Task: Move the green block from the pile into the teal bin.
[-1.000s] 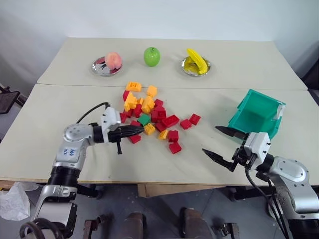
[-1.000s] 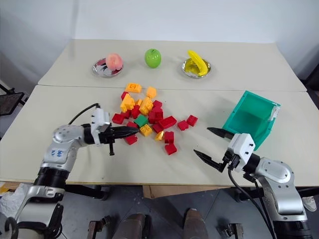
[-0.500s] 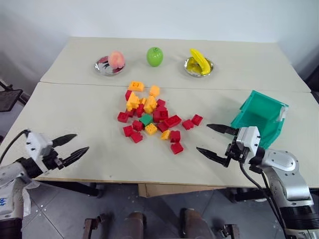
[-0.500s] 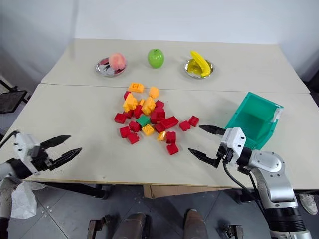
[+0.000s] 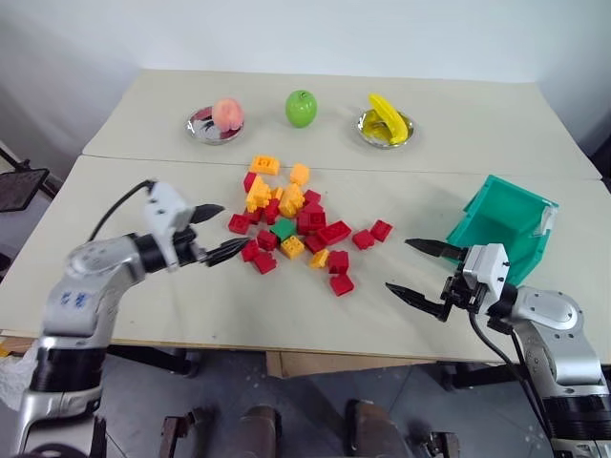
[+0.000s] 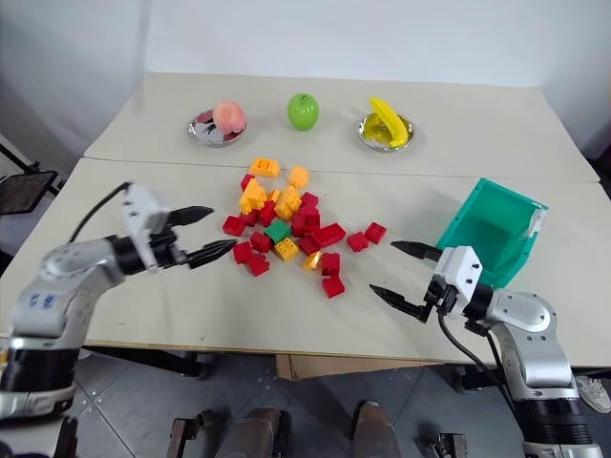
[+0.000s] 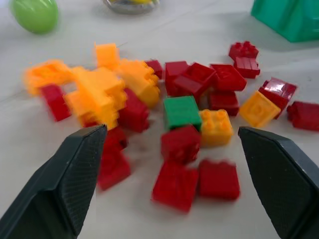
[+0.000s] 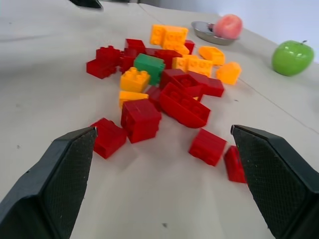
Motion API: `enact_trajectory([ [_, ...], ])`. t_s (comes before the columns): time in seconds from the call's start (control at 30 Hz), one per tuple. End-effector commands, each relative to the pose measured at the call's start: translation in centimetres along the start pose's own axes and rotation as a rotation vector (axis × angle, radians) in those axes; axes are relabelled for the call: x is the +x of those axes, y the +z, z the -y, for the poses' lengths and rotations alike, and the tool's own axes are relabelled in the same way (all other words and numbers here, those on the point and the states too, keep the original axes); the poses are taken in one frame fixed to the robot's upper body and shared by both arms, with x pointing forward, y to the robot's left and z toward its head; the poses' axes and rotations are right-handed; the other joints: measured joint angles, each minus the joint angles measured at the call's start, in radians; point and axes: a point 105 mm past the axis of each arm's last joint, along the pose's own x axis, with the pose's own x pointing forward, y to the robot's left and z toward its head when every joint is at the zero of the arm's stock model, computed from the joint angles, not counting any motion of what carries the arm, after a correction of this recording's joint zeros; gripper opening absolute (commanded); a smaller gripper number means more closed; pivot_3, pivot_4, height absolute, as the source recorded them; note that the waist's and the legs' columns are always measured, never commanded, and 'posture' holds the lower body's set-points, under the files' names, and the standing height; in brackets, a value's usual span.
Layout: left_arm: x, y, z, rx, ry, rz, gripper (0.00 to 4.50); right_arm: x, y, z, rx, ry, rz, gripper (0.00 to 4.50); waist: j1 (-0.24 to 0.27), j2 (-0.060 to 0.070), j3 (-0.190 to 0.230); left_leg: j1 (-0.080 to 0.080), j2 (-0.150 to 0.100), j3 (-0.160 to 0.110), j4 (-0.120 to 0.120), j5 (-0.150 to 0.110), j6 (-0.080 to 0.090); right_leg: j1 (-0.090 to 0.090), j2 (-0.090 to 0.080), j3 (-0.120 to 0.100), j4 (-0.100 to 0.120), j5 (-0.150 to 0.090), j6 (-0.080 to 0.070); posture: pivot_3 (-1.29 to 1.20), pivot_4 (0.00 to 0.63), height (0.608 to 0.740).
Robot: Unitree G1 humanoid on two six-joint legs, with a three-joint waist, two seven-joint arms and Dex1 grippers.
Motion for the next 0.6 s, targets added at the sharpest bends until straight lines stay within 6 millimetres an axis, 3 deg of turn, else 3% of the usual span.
enact_trajectory([
  [0.03,2.0,-0.3,0.4,-0.05,0.018,-0.123,4.48,-0.4,1.0,-0.4,-0.039,-0.021,0.03,4.5,-0.005,0.0,0.0,0.0,0.0,0.0,0.0,0.0,0.0,0.0,0.0,0.0,0.0,0.0,0.0,0.0,0.15,0.74],
  [0.27,4.7,0.4,0.3,-0.04,0.02,-0.2,4.48,-0.2,1.2,-0.4,-0.039,-0.057,0.045,4.5,-0.015,0.0,0.0,0.0,0.0,0.0,0.0,0.0,0.0,0.0,0.001,0.0,0.0,0.0,0.0,0.0,0.15,0.74],
  [0.37,5.4,-0.7,-0.2,-0.005,0.042,-0.261,4.48,-0.2,1.1,-1.0,-0.03,-0.071,0.054,4.5,-0.012,0.0,0.0,0.0,0.0,0.0,0.0,0.0,0.0,0.0,0.0,0.0,0.0,0.0,0.0,0.0,0.15,0.74],
  [0.47,5.5,-0.8,-0.8,-0.027,0.067,-0.245,3.98,-0.3,1.0,-1.3,-0.023,-0.085,0.056,4.5,-0.01,0.0,0.0,-0.001,0.0,0.0,0.0,0.0,0.0,0.0,0.001,0.0,0.0,0.0,0.0,0.0,0.15,0.74],
  [0.6,5.6,-0.6,-1.1,-0.036,0.054,-0.212,2.93,-0.1,1.1,-1.5,-0.019,-0.087,0.057,4.5,-0.01,0.0,0.0,0.0,0.0,0.0,0.001,0.0,-0.001,0.001,0.0,0.0,0.0,0.0,0.0,0.0,0.15,0.74],
])
